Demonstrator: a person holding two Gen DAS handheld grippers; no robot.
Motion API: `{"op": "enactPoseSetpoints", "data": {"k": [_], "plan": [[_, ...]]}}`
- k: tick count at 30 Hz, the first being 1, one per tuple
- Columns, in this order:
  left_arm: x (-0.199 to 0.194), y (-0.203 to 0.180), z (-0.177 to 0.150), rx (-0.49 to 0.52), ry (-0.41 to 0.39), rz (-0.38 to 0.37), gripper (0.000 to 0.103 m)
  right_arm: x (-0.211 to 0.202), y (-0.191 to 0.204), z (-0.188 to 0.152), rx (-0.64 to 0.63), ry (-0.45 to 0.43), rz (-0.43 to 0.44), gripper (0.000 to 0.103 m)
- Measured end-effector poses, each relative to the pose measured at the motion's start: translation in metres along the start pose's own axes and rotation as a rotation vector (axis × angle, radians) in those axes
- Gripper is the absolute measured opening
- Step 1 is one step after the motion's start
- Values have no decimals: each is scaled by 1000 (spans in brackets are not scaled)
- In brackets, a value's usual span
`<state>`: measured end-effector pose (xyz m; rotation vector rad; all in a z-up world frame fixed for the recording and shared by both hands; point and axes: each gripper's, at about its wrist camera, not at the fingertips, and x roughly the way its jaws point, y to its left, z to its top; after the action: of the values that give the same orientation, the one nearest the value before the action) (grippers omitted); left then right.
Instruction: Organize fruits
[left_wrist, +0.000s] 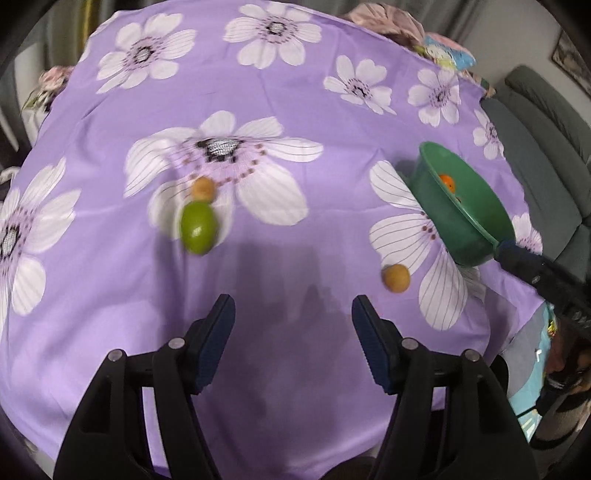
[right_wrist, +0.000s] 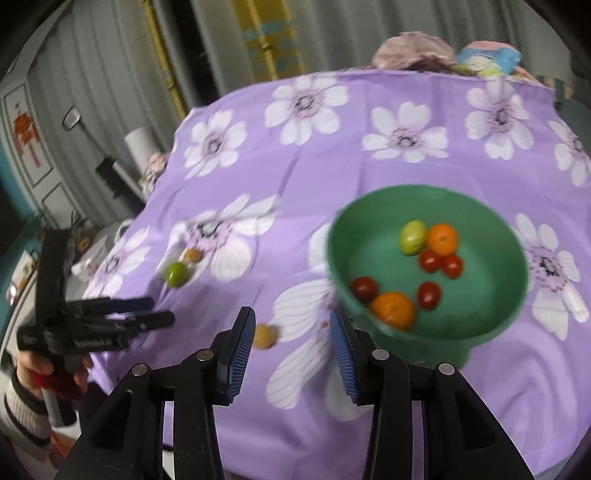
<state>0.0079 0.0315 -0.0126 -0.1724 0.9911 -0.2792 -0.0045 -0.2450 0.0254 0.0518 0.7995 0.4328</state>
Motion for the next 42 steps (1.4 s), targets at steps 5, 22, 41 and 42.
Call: {"op": "enactPoseSetpoints", "data": {"k": [5,22,41,42], "plan": [[-8,25,-11,-79,-13,-23,66,24,12,-11,-7,80,22,42],[0,37,-6,-68,-24,-73,64,54,41,-10,-56,166,59,42],[30,47,78,46,-43,99,47,85,31,-10,-53,226,-2,42],[35,45,81,66,-32,115,46,87,30,-10,-53,228,-1,42]]}}
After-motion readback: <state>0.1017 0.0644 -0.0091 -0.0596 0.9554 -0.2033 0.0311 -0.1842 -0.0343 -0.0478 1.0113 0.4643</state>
